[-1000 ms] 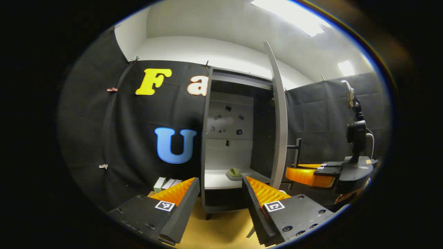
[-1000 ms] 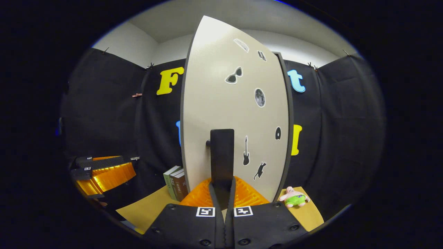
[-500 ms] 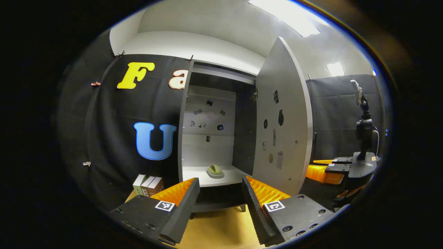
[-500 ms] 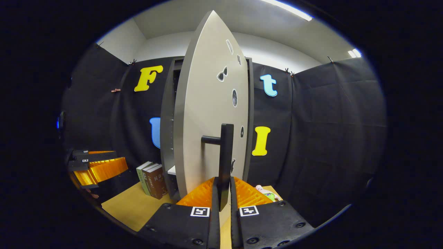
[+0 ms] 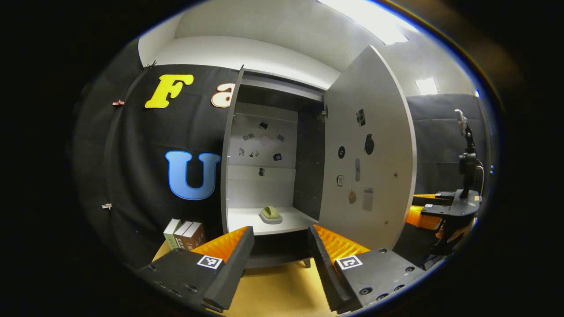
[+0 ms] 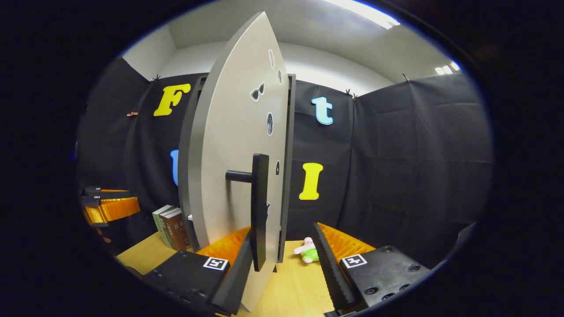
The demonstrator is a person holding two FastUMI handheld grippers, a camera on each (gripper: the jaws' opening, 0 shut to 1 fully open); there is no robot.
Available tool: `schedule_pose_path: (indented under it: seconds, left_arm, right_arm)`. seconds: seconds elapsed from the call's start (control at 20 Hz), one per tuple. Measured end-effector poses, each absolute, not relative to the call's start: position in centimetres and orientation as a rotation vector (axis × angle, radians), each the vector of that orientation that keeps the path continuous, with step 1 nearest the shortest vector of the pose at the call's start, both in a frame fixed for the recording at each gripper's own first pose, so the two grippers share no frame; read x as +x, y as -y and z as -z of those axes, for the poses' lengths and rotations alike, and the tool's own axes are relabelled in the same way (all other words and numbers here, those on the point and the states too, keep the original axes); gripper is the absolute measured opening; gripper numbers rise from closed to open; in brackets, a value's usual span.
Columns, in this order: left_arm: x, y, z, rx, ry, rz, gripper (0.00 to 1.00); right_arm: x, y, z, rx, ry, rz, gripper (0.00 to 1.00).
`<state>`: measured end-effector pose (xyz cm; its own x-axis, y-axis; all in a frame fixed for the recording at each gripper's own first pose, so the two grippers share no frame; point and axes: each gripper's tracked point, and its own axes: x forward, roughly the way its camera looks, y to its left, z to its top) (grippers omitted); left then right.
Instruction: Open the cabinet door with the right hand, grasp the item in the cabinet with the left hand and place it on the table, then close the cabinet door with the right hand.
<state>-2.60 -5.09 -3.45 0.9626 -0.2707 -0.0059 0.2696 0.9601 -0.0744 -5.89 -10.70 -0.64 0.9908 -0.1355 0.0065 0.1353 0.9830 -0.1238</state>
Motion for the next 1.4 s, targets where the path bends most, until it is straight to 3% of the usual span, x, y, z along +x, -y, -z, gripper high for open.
schedule_pose_path:
  seconds: [0.05, 0.1, 0.15, 0.2, 0.3, 0.55, 0.95, 1.0, 1.1, 1.15, 1.25, 1.35, 1.4]
  left_arm:
    - [-1.9, 5.7, 3.4, -0.075, -0.011, 0.268, 0.74]
    - [-1.0, 6.2, 3.4, -0.079, -0.007, 0.254, 0.83]
    - [-0.1, 6.7, 3.5, -0.084, -0.005, 0.241, 0.74]
    - [0.9, 7.2, 3.5, -0.085, -0.004, 0.232, 0.83]
    - [2.7, 8.1, 3.8, -0.072, -0.007, 0.199, 0.79]
    - [6.2, 10.9, 4.4, -0.056, -0.025, 0.178, 0.80]
    - [12.1, 12.8, 4.3, -0.006, -0.026, 0.198, 0.80]
    - [13.1, 12.3, 4.3, -0.004, -0.025, 0.186, 0.75]
    - [15.6, 11.8, 4.2, -0.012, -0.034, 0.169, 0.79]
    - [16.7, 11.6, 4.3, -0.006, -0.047, 0.163, 0.75]
    - [18.4, 10.8, 4.3, 0.022, -0.058, 0.129, 0.79]
    - [19.9, 11.1, 4.6, 0.051, -0.072, 0.132, 0.75]
    - [20.6, 11.4, 4.7, 0.059, -0.079, 0.143, 0.80]
  right_arm:
    - [-5.8, 10.9, 0.7, -0.122, -0.002, 0.114, 0.81]
    - [-5.6, 11.2, 0.7, -0.115, -0.007, 0.093, 0.84]
    - [-5.7, 11.4, 0.7, -0.112, -0.001, 0.068, 0.92]
    - [-5.6, 11.5, 0.5, -0.110, 0.011, 0.039, 0.94]
    - [-5.3, 11.9, 1.0, -0.098, 0.009, -0.013, 0.96]
    - [-5.0, 13.6, 1.2, -0.036, 0.011, -0.067, 0.97]
    - [-5.5, 16.2, 0.8, -0.018, 0.024, -0.033, 0.94]
    - [-5.7, 16.5, 0.7, -0.026, 0.029, -0.027, 0.94]
    - [-5.9, 17.4, 0.7, -0.027, 0.026, -0.018, 0.94]
    - [-5.9, 17.8, 0.6, -0.021, 0.025, -0.021, 0.94]
    - [-6.3, 17.5, 0.0, -0.012, 0.043, -0.057, 0.94]
    - [-6.6, 16.9, -0.1, -0.009, 0.050, -0.101, 0.94]
    - [-7.0, 16.9, -0.3, -0.011, 0.053, -0.127, 0.94]
